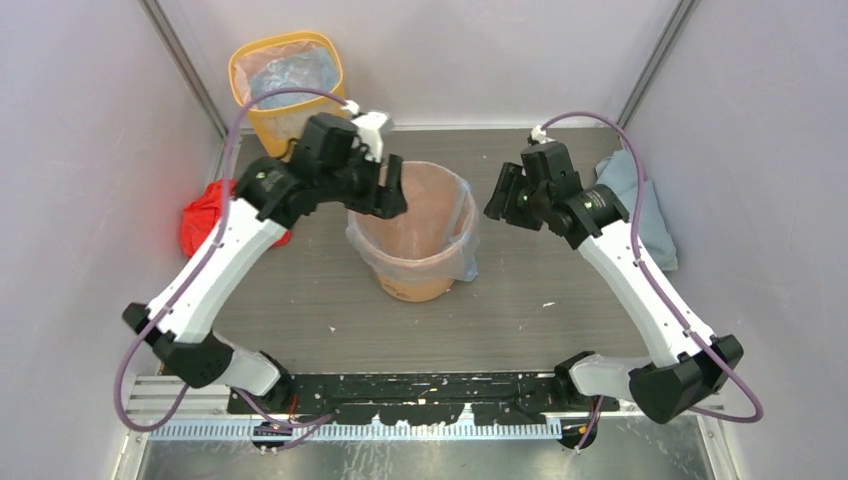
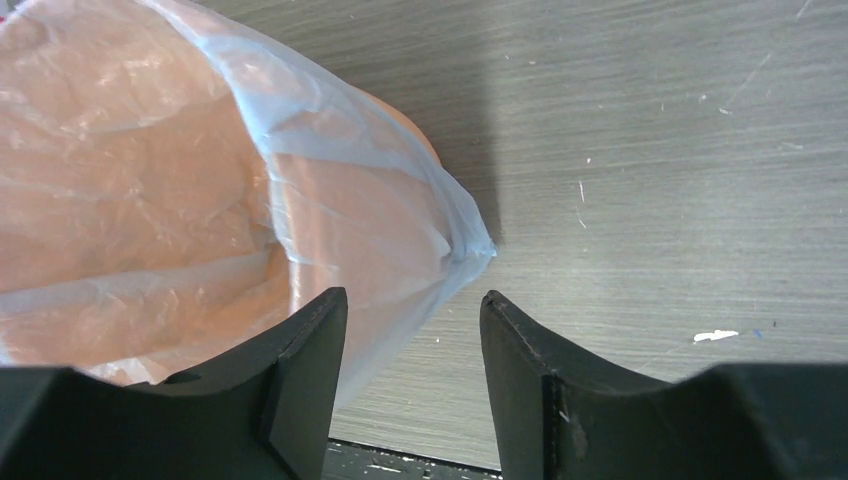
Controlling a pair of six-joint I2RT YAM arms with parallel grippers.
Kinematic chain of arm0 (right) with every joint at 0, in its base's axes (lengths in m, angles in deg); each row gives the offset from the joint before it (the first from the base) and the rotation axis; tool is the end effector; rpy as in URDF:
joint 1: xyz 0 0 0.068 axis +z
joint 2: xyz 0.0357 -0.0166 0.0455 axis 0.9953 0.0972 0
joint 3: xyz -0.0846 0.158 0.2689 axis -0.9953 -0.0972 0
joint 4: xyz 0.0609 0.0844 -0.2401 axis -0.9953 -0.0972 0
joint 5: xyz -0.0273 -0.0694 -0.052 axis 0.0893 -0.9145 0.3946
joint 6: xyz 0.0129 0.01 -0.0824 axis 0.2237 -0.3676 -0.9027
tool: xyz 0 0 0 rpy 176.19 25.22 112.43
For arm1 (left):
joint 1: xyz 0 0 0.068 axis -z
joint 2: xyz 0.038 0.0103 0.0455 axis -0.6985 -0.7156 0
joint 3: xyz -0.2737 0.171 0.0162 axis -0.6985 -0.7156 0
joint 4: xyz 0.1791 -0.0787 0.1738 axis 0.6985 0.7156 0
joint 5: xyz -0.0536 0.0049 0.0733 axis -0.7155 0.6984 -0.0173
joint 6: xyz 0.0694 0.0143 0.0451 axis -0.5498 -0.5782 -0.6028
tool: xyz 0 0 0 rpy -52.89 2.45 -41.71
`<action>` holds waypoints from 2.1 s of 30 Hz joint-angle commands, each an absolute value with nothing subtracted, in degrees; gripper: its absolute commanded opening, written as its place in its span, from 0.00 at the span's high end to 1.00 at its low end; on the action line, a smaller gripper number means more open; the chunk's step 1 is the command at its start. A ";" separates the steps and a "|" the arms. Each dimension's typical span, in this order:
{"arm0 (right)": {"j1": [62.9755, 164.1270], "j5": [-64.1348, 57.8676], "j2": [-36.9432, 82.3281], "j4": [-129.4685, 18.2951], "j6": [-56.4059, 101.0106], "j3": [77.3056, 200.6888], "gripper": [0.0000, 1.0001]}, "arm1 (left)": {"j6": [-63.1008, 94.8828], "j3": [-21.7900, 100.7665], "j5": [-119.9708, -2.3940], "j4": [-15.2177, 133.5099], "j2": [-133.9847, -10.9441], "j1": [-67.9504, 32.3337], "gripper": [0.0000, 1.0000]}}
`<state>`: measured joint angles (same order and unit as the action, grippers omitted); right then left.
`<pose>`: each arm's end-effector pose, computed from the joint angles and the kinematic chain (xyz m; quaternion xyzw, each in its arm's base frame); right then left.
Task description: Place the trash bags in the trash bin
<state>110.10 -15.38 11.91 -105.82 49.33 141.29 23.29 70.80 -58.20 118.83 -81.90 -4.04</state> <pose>0.2334 0.1057 0.4019 0.0813 0.9136 0.1649 0.3628 0.2393 -0.2117 0.4707 0.1860 0.8822 -0.2489 0.3537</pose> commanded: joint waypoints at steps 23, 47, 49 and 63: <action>125.75 -28.12 26.15 -120.33 48.25 158.36 0.38 | 20.56 57.73 -61.20 117.28 -70.08 -22.98 0.29; 122.16 -35.85 35.92 -113.87 42.67 165.19 0.99 | 19.89 56.09 -64.32 115.65 -71.15 -25.90 0.29; 121.00 -35.71 36.71 -112.93 41.45 166.09 0.99 | 19.79 56.21 -64.37 115.70 -71.20 -26.34 0.29; 111.70 -28.69 43.15 -106.96 34.64 172.85 0.99 | 20.13 57.61 -65.90 114.06 -73.40 -28.05 0.29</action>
